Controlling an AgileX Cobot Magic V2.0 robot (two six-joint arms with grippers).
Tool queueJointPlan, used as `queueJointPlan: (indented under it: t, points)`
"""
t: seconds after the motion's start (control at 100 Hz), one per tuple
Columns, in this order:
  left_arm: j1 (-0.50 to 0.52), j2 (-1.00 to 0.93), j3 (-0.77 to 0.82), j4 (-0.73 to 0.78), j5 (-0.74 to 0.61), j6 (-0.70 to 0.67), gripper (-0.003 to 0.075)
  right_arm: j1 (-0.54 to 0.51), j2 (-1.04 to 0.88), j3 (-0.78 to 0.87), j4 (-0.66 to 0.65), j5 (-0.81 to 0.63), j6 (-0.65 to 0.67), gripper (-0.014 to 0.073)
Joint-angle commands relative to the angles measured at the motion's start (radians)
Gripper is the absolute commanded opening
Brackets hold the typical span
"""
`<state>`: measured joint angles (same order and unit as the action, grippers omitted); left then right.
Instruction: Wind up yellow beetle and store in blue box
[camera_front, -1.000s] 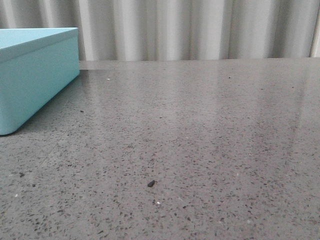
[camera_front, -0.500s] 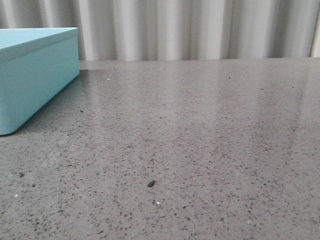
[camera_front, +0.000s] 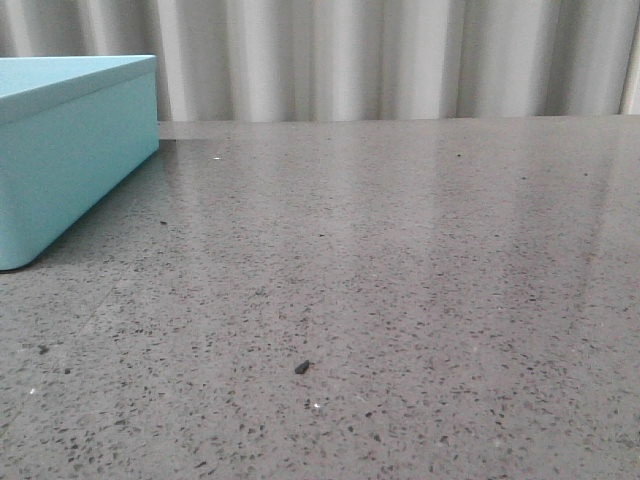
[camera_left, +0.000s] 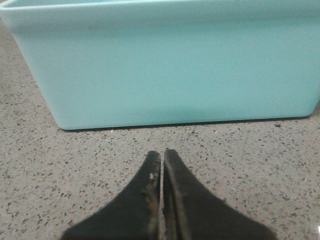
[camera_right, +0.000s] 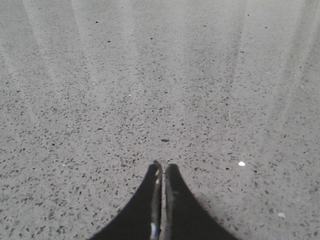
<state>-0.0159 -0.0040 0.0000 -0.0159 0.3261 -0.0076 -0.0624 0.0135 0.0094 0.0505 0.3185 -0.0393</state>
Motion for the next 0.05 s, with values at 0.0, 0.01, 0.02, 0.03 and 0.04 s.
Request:
queueJointPlan:
  t: [0.0, 0.01, 0.02, 0.03, 0.04]
  points:
    - [0.001, -0.032, 0.025, 0.001, -0.056, -0.009, -0.0021, -0.001, 0.013, 0.022, -0.011, -0.036, -0.007, -0.0062]
    - [0.001, -0.032, 0.025, 0.001, -0.056, -0.009, -0.0021, -0.001, 0.013, 0.022, -0.011, -0.036, -0.007, -0.0062]
    - [0.001, -0.032, 0.025, 0.001, -0.056, -0.009, -0.0021, -0.001, 0.013, 0.022, -0.011, -0.036, -0.007, -0.0062]
    - [0.001, -0.032, 0.025, 0.001, -0.056, -0.009, -0.0021, -0.001, 0.013, 0.022, -0.011, -0.036, -0.007, -0.0062]
    - [0.001, -0.032, 0.025, 0.001, -0.056, -0.009, -0.0021, -0.001, 0.013, 0.022, -0.011, -0.036, -0.007, -0.0062]
